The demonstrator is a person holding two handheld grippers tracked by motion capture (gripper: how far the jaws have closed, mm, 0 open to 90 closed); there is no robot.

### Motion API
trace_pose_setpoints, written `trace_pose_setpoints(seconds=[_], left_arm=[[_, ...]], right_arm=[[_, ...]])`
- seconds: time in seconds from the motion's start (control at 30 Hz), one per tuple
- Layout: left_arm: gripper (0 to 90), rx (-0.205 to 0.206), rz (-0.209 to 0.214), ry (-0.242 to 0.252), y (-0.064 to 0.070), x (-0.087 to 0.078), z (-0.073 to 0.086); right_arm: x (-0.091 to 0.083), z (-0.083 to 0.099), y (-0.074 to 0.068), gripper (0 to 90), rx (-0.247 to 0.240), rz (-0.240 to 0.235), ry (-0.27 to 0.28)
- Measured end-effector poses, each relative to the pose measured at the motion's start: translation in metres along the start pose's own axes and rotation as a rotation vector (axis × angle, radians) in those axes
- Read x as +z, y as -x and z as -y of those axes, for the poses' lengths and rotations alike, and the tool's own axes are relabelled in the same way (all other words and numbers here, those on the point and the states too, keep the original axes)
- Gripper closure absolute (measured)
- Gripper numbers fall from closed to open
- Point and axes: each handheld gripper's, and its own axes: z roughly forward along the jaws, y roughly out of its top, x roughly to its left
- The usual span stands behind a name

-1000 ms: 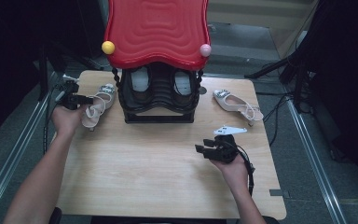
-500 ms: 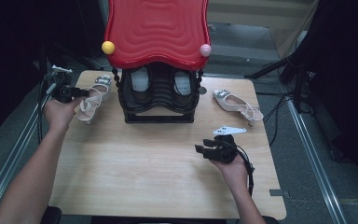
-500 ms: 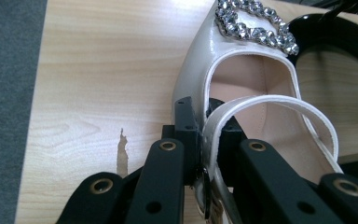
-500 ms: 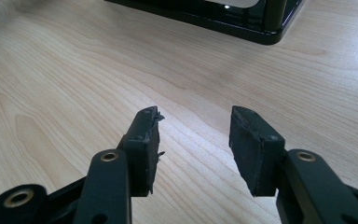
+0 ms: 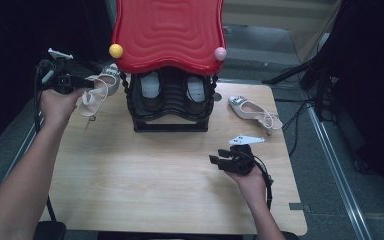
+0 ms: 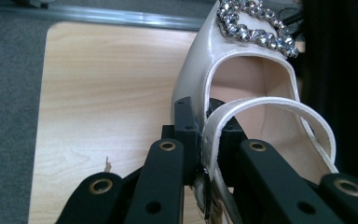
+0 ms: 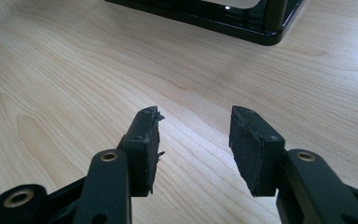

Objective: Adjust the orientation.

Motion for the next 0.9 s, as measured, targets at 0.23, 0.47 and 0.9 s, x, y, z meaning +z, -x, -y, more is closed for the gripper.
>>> trace_pose_setpoints(seconds=[0.23,0.47,0.9], left_arm=[[84.5,0.017,0.012,0.012,0.01,-0.024,-0.02],[84.5,0.013,0.035,0.027,0.019,-0.04,-0.036],[84.4,0.041,0.042,0.08,0.038,-0.084,-0.069]], right_arm=[[0.0,0.0,-0.001,53.7,-0.005,0.0,-0.001],[0.001,0.0,-0.001,53.5,-0.008,-0.002,-0.002],[0.002,0.0,-0.002,53.4,-0.008,0.0,-0.009]])
